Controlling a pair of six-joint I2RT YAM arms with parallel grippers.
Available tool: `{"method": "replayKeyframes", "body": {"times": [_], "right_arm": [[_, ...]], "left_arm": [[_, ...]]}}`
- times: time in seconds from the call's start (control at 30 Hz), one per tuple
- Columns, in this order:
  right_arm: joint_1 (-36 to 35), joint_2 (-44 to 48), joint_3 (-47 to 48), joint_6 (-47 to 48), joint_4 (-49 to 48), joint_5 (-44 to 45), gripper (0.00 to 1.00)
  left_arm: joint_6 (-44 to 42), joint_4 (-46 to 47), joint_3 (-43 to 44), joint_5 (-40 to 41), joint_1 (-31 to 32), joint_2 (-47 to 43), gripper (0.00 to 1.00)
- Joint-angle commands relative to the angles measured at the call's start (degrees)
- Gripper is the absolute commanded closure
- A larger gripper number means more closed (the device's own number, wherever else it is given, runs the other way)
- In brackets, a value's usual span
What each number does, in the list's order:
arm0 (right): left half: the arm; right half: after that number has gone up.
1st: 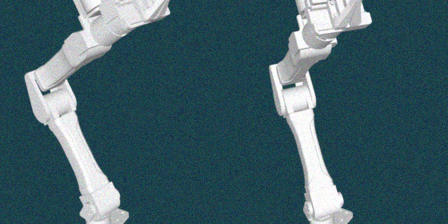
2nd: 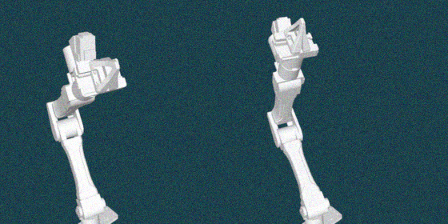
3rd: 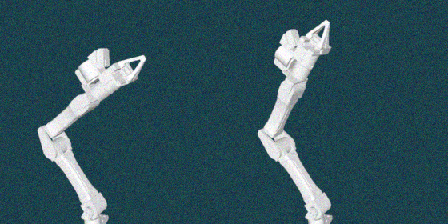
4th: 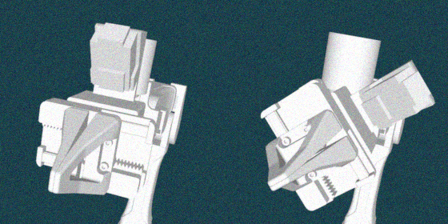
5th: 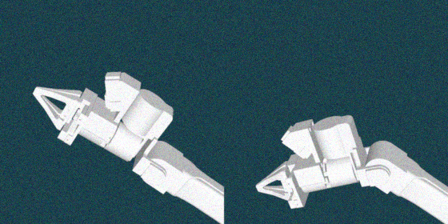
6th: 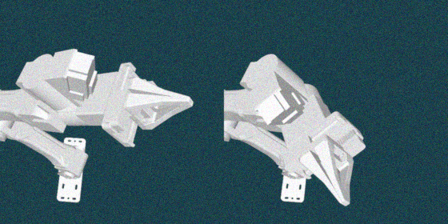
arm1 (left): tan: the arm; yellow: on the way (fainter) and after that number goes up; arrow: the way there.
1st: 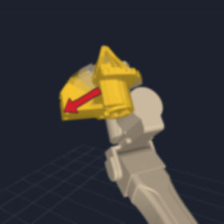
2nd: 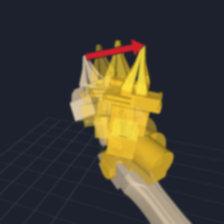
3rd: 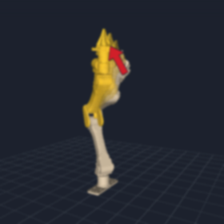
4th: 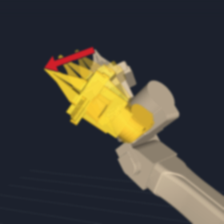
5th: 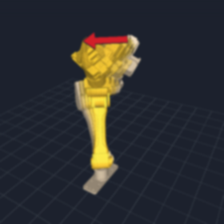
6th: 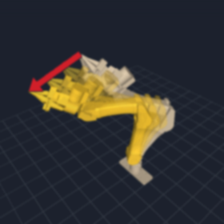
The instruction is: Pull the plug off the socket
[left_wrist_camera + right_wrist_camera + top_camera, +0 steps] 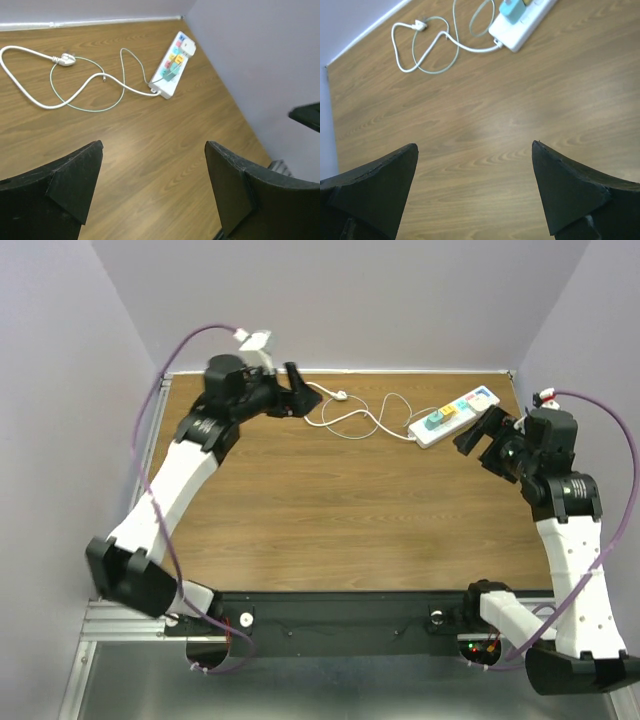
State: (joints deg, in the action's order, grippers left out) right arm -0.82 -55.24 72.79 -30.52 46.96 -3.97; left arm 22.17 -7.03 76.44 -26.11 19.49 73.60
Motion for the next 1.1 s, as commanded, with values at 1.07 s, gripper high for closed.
{"method": "replayKeyframes", "body": {"times": [1.07], "right_arm": [[-0.1,9.0,-9.3,-3.1,6.6,-2.2,0.0]], "left_arm": [[-41.7,15.1,34.1,19.7,25.3,55.3,0.09]]}}
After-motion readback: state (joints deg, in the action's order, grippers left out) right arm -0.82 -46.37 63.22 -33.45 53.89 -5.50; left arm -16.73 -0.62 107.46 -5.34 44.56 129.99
